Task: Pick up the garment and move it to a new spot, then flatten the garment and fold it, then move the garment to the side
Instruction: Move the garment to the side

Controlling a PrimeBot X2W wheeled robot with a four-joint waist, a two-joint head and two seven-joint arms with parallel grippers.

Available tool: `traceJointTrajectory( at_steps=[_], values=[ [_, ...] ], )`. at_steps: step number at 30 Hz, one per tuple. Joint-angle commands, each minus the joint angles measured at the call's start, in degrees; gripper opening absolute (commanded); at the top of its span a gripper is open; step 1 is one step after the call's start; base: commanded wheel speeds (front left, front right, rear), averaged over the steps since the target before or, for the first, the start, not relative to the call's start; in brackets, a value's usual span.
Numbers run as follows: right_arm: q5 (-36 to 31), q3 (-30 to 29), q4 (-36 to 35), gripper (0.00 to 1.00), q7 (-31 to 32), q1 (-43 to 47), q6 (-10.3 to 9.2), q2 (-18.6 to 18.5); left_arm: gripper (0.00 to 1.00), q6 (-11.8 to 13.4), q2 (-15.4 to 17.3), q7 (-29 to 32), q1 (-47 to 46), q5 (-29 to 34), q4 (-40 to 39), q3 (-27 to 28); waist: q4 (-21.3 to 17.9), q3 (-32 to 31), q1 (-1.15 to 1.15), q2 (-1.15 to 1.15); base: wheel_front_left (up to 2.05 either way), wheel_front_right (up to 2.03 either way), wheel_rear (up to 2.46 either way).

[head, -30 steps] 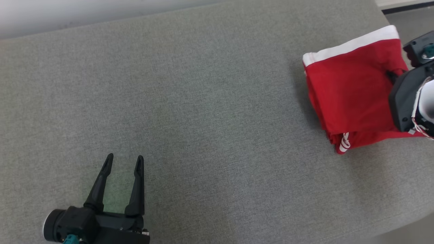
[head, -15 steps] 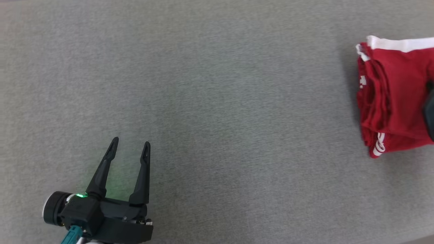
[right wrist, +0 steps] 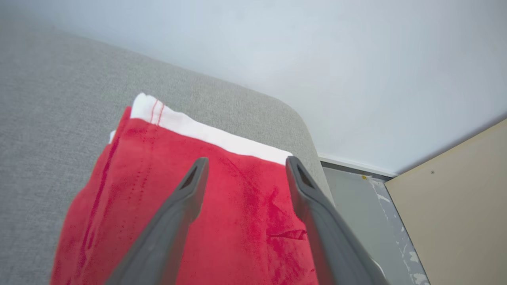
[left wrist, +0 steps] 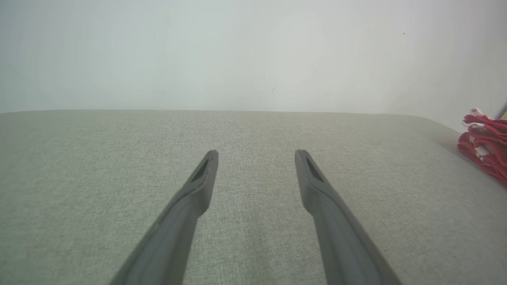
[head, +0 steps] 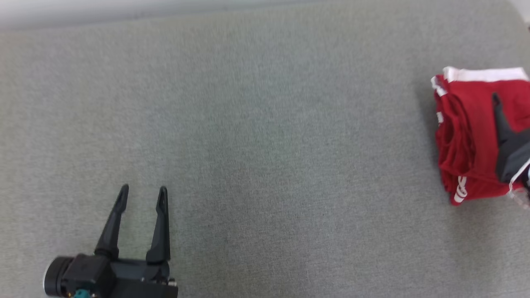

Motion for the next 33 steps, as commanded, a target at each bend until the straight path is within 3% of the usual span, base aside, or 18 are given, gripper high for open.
traceJointTrajectory(
  at_steps=[1,10,16,23,33],
  values=[
    [0.3,-0.4,-0.6,1.0,-0.9,1.4,-0.16,0.6,1.0,0.1,-0.4,-0.2,1.2,0.0,0.3,0.3,0.5,-4.5,0.0,0.0,0.0,0.0,0.0],
    [7.7,-2.3,-12.2,1.0,-7.1,16.1,-0.16,8.9,1.0,1.0,-1.7,-0.2,7.4,0.5,3.2,4.2,1.6,-15.0,0.0,0.0,0.0,0.0,0.0],
    [10.4,0.1,-17.1,1.0,-8.8,24.7,-0.16,12.2,1.0,1.3,-1.9,-0.2,9.5,-0.1,5.2,5.5,3.3,-19.1,0.0,0.0,0.0,0.0,0.0],
    [11.1,1.7,-18.6,1.0,-11.4,30.7,-0.16,15.1,1.0,1.3,-1.9,-0.2,10.6,0.4,8.0,6.3,5.4,-21.4,0.0,0.0,0.0,0.0,0.0],
    [12.3,2.8,-15.3,1.0,-14.1,34.6,-0.16,17.8,1.0,1.0,-2.0,-0.2,13.0,0.0,10.5,8.0,7.0,-23.9,0.0,0.0,0.0,0.0,0.0]
  ],
)
